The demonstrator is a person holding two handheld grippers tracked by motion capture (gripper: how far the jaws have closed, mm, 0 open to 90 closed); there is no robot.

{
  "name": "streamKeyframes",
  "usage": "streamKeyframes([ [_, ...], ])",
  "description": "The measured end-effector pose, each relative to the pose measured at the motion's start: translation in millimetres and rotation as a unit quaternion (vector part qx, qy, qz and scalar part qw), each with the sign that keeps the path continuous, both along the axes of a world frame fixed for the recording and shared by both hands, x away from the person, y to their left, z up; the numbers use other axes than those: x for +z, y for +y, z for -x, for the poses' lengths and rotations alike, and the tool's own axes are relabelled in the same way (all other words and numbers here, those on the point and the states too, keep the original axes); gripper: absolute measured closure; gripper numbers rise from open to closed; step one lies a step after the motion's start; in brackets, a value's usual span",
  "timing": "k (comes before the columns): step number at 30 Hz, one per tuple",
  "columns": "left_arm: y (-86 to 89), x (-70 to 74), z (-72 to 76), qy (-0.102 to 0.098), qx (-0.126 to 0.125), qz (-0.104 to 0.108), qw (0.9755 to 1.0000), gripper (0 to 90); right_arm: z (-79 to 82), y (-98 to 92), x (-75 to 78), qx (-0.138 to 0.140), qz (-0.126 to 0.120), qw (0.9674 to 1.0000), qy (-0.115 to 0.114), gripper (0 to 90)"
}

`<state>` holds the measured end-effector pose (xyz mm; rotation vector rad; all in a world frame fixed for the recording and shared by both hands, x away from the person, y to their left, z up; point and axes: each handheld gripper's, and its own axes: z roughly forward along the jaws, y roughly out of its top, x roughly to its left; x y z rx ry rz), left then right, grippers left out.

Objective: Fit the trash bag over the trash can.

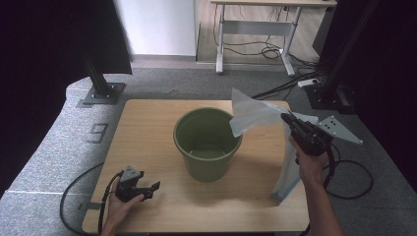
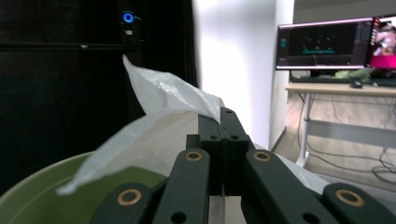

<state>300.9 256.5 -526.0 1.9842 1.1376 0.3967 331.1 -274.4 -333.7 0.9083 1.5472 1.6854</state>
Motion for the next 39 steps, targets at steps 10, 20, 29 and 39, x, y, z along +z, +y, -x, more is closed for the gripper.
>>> streamKeyframes([
  [10,0.6,0.2,0.0,0.000,0.001,0.000,1.0000,16.5,10.0,25.8,3.2,0.034,0.031,0.9989,-0.014,88.8],
  [20,1.3,-0.3,-0.5,0.002,0.001,0.002,1.0000,16.5,12.6,37.9,6.9,0.044,0.039,0.9980,-0.023,88.9],
  [29,2.2,-0.2,-0.8,0.003,0.001,0.005,1.0000,16.4,16.5,44.6,30.8,0.042,0.033,0.9972,-0.053,88.9],
  [39,3.9,0.4,-0.6,0.002,0.003,0.007,1.0000,16.5,28.1,45.3,45.4,0.049,0.023,0.9951,-0.083,88.9],
])
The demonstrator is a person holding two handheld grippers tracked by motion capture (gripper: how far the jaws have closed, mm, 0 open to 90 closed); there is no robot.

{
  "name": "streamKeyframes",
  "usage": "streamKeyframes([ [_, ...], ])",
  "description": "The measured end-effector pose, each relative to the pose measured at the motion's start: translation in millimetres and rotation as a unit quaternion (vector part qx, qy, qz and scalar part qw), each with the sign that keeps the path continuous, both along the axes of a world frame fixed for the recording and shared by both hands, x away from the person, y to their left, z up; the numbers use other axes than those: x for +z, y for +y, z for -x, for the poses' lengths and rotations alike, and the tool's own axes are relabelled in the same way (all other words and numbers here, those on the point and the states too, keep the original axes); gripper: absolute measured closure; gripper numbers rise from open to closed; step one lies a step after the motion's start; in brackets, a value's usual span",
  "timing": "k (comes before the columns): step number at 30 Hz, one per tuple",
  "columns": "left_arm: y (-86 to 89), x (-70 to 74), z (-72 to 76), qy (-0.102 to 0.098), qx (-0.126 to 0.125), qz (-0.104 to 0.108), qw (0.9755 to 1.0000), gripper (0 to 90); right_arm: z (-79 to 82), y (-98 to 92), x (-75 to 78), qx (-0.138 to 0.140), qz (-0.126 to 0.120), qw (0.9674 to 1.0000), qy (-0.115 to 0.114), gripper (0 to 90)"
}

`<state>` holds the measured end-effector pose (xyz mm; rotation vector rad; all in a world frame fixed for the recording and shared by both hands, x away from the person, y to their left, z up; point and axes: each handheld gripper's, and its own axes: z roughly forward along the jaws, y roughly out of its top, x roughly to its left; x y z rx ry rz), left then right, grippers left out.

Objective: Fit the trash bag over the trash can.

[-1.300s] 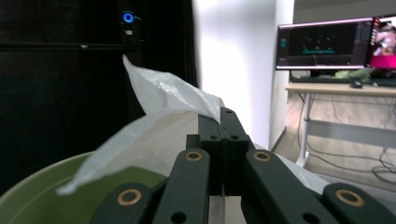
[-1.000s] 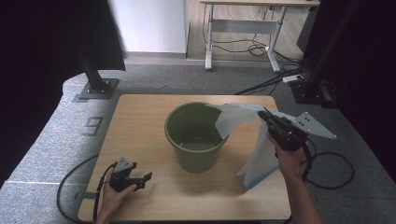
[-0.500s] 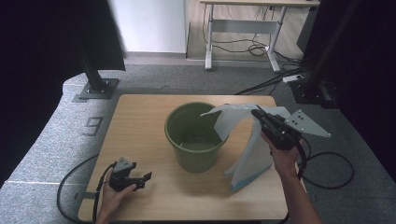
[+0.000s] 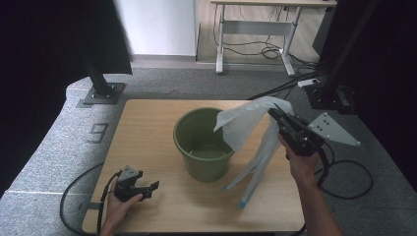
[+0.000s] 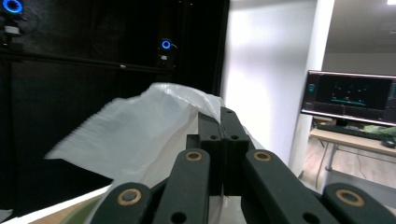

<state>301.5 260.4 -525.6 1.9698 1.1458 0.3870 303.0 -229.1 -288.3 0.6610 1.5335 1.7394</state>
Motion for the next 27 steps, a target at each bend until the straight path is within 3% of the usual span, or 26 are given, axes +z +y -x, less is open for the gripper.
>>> streamKeyframes([
  [6,-0.6,-0.4,0.0,0.000,-0.001,-0.001,1.0000,16.4,1.0,7.2,-8.8,0.009,0.022,0.9997,0.008,88.8],
  [11,-1.0,-0.7,-0.1,0.001,-0.001,-0.002,1.0000,16.4,-8.4,19.5,-36.7,0.023,0.047,0.9976,0.046,88.8],
  [17,-1.5,-1.4,-0.5,0.004,-0.003,-0.004,1.0000,16.5,-13.4,32.1,-56.9,0.033,0.066,0.9950,0.068,88.8],
  [27,-1.2,-1.2,-0.2,0.004,-0.002,-0.004,1.0000,16.4,-22.2,45.2,-73.1,0.039,0.083,0.9914,0.094,88.8],
])
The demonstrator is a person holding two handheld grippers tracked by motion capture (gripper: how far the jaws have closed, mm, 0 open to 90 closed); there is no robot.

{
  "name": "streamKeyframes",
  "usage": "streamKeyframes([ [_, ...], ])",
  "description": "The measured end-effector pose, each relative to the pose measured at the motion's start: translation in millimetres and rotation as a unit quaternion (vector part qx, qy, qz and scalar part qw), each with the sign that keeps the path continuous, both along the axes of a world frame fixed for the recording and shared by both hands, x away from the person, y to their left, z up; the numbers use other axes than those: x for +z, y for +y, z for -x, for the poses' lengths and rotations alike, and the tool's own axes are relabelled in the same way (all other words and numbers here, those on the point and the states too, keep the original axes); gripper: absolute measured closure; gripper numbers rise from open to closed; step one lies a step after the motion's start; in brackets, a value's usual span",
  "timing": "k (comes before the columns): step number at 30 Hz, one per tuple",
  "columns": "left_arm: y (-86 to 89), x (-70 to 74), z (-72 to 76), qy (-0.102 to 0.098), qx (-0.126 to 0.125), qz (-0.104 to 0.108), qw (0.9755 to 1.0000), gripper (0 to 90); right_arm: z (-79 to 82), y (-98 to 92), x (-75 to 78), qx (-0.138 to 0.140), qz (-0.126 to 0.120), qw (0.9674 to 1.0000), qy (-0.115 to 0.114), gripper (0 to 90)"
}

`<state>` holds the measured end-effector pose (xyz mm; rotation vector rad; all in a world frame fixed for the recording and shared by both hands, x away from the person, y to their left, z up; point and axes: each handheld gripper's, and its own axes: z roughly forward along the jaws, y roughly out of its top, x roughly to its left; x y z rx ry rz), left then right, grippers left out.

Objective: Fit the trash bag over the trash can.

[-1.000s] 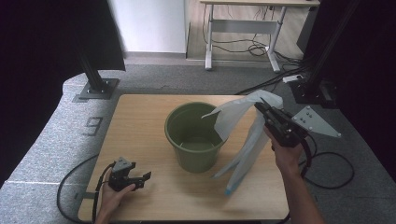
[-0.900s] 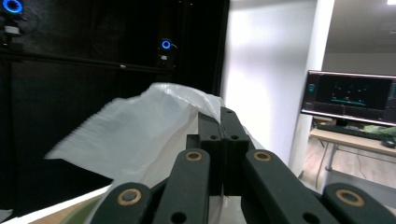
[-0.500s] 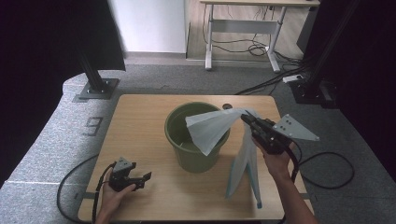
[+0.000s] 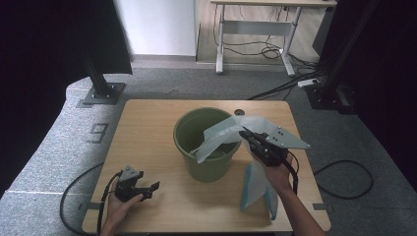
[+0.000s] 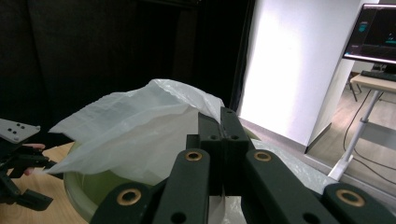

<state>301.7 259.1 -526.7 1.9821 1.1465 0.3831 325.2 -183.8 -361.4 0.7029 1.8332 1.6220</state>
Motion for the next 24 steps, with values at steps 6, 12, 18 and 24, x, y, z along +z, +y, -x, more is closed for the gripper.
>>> streamKeyframes([
  [6,0.1,-0.2,-0.1,0.001,0.000,0.000,1.0000,16.4,1.3,6.5,-9.1,0.008,0.013,0.9998,0.011,88.8],
  [12,-0.1,-0.3,-0.1,0.001,0.000,-0.001,1.0000,16.4,-0.1,13.9,-19.7,0.016,0.025,0.9991,0.032,88.7],
  [18,-0.8,-0.7,-0.1,0.002,-0.003,-0.003,1.0000,16.4,-2.2,22.1,-26.9,0.026,0.044,0.9974,0.051,88.3],
  [24,0.0,-0.6,-0.3,0.002,-0.001,-0.001,1.0000,16.4,2.9,20.9,-26.4,0.003,0.034,0.9972,0.067,56.0],
])
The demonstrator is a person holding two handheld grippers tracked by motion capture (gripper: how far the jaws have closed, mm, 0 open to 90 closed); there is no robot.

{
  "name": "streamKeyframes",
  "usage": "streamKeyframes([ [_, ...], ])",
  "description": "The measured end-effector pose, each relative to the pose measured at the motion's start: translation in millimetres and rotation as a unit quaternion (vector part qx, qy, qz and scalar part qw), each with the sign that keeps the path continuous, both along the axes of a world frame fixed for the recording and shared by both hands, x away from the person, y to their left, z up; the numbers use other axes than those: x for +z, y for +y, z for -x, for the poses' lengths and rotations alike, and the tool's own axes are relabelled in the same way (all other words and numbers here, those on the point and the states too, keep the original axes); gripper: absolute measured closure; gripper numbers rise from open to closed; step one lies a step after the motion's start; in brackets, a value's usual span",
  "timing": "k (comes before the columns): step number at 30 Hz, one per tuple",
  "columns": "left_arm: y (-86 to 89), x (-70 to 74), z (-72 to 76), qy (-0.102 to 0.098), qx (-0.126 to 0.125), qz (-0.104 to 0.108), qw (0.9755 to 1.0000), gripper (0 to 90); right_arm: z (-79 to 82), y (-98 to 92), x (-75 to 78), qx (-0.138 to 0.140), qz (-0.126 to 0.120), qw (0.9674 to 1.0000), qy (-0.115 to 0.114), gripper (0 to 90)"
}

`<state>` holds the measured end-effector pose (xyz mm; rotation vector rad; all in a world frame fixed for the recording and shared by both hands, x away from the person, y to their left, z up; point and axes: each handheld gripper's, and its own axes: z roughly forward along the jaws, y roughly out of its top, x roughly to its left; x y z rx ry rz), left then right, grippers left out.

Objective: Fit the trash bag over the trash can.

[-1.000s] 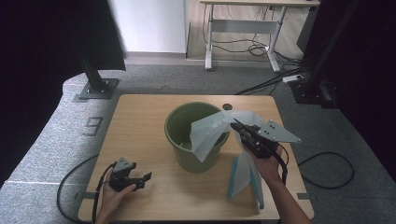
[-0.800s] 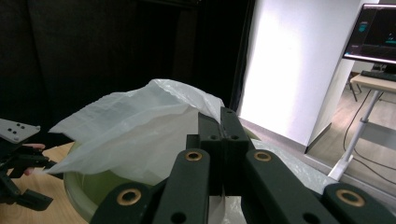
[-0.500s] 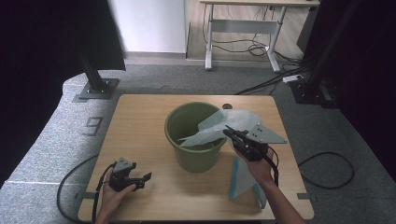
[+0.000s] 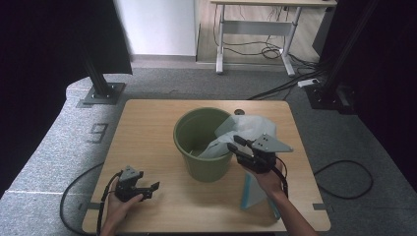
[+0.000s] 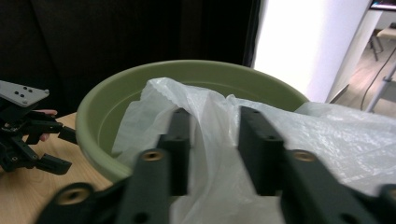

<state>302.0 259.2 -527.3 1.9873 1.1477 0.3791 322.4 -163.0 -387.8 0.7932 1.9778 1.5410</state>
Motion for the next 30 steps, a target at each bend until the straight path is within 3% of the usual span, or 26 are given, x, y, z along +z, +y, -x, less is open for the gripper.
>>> streamKeyframes([
  [2,-0.3,0.0,0.0,0.001,0.000,0.000,1.0000,16.4,8.2,-1.1,4.2,-0.008,0.003,1.0000,-0.002,43.0],
  [6,0.4,1.4,0.1,0.004,-0.002,0.015,0.9999,16.4,19.9,-2.4,9.2,-0.001,0.004,1.0000,-0.006,36.1],
  [13,0.0,0.7,-0.2,0.008,0.000,0.010,0.9999,16.4,30.2,-8.2,9.8,0.002,0.004,1.0000,-0.007,32.3],
  [16,0.0,0.2,-0.5,0.009,-0.001,0.006,0.9999,16.4,34.7,-12.5,8.1,-0.020,0.013,0.9997,0.005,29.8],
  [23,0.4,0.4,-0.3,0.010,0.000,0.007,0.9999,16.5,51.5,-30.0,-0.7,-0.055,0.012,0.9984,-0.002,29.7],
  [30,0.9,0.8,-0.1,0.010,0.002,0.008,0.9999,16.4,73.4,-42.0,-20.4,-0.079,0.024,0.9966,-0.005,29.8],
])
